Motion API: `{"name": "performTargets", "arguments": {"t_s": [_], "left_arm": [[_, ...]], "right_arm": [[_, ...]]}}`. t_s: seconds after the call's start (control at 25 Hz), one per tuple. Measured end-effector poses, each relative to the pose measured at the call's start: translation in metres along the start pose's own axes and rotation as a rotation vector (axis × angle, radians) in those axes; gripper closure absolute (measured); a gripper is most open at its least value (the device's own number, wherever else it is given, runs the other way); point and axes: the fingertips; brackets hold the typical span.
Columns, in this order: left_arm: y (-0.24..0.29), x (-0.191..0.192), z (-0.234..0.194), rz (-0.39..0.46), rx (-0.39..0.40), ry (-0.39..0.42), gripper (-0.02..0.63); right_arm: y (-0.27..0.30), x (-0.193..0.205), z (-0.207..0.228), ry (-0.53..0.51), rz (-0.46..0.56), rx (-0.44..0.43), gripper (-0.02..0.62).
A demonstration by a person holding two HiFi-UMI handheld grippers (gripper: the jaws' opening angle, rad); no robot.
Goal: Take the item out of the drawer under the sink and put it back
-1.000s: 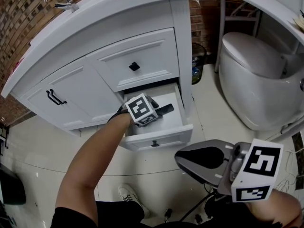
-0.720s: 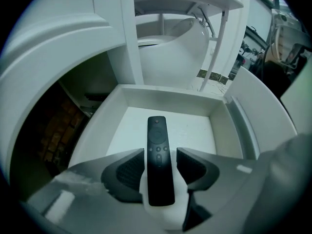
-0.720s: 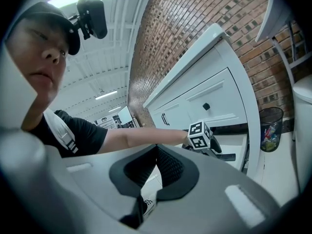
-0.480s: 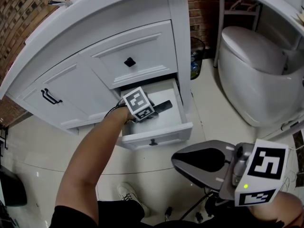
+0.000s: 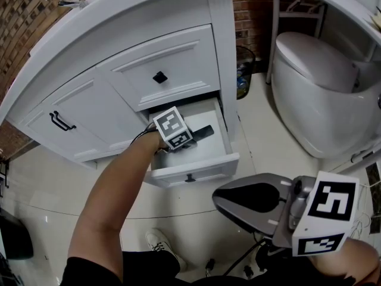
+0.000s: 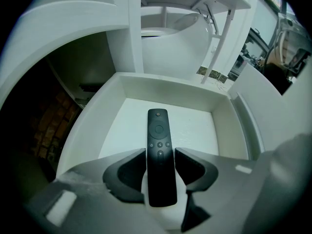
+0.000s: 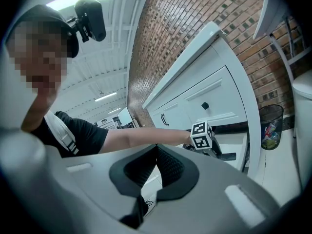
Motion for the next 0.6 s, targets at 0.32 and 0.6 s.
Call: {"name": "performTargets", "arguments": {"t_s": [0.32,0.6], "left_arm": [[-0.003,-0.001,0.004,-0.038,-0.070,0.080,0.439],[-0.026,-0.018,0.001,0.034,-0.169,0.115,0.439]], "right_arm": [[-0.004,-0.003,0.003,-0.011,0.020,0.037,0.588],[-0.004,0.000,0.006,-0.035,0.015,0.071,0.588]]}}
Point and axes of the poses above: the fingertips, and each gripper's own axes: y forward along the fingers, z to its right, x out of its underside, and after that the axes turned 1 degree about -x, right-handed
